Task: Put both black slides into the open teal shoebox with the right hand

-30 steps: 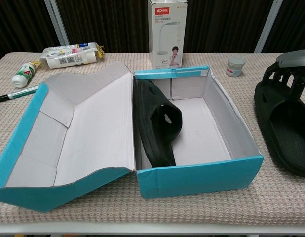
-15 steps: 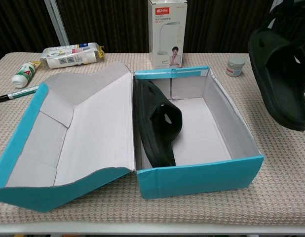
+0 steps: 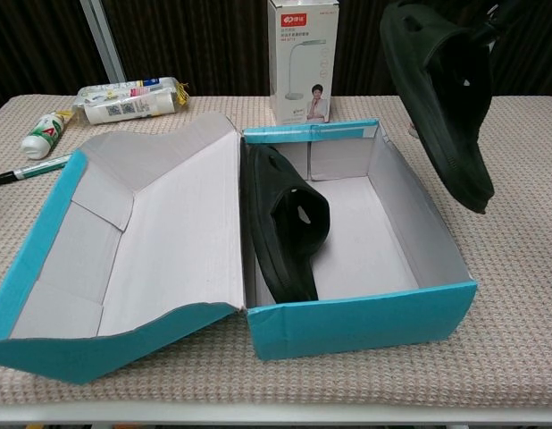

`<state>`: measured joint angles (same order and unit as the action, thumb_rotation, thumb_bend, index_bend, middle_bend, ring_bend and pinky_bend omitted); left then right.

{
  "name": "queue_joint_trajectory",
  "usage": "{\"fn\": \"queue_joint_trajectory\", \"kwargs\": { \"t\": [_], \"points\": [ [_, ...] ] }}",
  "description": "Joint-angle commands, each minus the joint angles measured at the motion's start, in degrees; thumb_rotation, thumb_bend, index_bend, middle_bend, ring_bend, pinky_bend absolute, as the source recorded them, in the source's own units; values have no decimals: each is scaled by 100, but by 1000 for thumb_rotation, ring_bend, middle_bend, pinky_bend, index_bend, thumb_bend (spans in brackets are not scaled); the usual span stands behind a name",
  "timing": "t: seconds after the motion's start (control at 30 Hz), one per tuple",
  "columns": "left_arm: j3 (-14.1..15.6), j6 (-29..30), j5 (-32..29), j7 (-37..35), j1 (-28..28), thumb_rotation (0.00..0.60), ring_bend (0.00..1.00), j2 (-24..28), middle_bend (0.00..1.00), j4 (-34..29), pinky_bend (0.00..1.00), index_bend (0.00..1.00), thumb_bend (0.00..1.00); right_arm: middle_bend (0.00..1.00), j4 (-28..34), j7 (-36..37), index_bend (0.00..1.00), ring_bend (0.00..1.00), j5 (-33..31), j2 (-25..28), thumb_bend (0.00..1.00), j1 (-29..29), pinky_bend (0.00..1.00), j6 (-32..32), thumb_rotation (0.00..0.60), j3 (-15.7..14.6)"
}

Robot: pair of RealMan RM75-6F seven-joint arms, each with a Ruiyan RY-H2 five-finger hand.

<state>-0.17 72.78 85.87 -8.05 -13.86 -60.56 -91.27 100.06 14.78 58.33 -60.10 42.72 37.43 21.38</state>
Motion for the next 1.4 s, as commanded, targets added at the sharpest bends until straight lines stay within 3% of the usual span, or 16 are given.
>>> {"fn": "queue_joint_trajectory", "kwargs": {
  "t": [0.03,0.5,1.1,1.4],
  "points": [
    [7,-8,-4,9,3,600,159,-4,243,8,216,279,89,425,-435,1216,284,242,1064,-523,238,-296,399,-151,600,121],
    [20,59,22,-19,37,600,159,-111,242,171,216,279,89,425,-1186,3048,284,242,2676,-1089,244,-157,399,181,600,-468],
    [44,106,59,-87,70,600,159,-199,243,352,216,279,90,425,-1792,3678,284,242,2902,-1472,242,160,399,392,600,-1063],
    [39,157,75,-91,87,600,159,-230,243,395,216,279,90,425,-1962,3733,284,242,2864,-1616,244,294,399,491,600,-1162]
  ]
}}
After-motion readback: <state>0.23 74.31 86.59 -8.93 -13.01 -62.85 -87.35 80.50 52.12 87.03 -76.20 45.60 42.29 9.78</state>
